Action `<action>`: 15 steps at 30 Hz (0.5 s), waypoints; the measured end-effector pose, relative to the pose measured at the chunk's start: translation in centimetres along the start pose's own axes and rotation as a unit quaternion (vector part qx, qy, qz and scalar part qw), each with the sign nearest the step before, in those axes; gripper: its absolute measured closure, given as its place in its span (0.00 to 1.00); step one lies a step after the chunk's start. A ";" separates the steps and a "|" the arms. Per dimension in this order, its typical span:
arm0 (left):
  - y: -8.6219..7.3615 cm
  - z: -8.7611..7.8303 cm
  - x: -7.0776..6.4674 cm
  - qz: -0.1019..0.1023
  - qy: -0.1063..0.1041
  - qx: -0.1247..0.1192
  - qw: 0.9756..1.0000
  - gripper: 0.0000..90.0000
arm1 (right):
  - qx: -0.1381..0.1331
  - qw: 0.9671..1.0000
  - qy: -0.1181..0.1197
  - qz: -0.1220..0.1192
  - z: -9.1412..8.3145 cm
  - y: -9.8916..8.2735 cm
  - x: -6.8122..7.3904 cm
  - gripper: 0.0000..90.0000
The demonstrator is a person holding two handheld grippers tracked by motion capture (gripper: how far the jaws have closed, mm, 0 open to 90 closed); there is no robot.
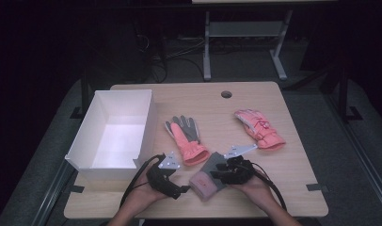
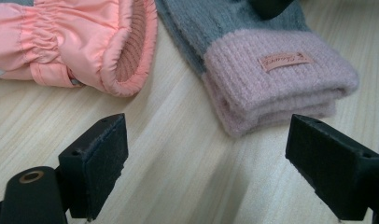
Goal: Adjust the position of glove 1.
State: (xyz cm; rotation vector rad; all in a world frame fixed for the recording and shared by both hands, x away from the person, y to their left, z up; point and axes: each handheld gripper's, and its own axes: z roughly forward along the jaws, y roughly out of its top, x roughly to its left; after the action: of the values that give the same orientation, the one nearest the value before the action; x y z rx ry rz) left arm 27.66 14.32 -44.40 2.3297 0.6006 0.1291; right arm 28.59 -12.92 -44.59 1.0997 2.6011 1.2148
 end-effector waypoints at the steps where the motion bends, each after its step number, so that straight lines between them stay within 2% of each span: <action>1: 0.0 -0.1 0.1 0.003 0.001 0.002 1.000 0.14 | -0.003 1.000 0.000 0.001 -0.3 0.0 -0.2 0.58; 2: 0.0 -0.1 0.1 0.004 0.002 0.005 1.000 0.14 | -0.006 1.000 -0.002 0.000 -0.6 -0.1 -0.4 0.54; 3: 0.0 -0.1 0.1 0.004 0.002 0.005 1.000 0.14 | -0.006 1.000 -0.002 0.000 -0.6 -0.1 -0.4 0.54; 4: 0.0 -0.1 0.2 0.000 0.002 0.006 1.000 0.14 | -0.010 1.000 -0.009 0.004 -1.2 -0.2 -1.0 0.43; 7: 0.2 -0.3 0.2 -0.003 0.003 0.005 1.000 0.14 | -0.011 1.000 -0.020 0.008 -1.7 -0.3 -1.4 0.35; 8: 0.2 -0.3 0.2 -0.004 0.004 0.003 1.000 0.14 | -0.008 1.000 -0.023 0.011 -2.4 -0.5 -2.0 0.26; 10: 0.5 -0.3 0.2 -0.003 0.007 0.004 1.000 0.14 | -0.006 0.999 -0.034 0.010 -2.8 -0.5 -2.4 0.19; 13: 0.8 -0.3 0.2 -0.002 0.007 0.007 1.000 0.14 | -0.010 0.999 -0.032 0.015 -3.3 -1.0 -2.8 0.16; 15: 1.2 -0.2 0.0 -0.008 0.007 0.006 1.000 0.14 | -0.007 0.999 -0.044 0.010 -4.2 -2.3 -3.2 0.13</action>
State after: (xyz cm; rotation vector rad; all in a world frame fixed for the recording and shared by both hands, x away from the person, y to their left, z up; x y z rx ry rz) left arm 28.08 13.69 -43.49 2.3361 0.6274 0.1347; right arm 28.22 -18.60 -44.00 1.1508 2.5184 1.1592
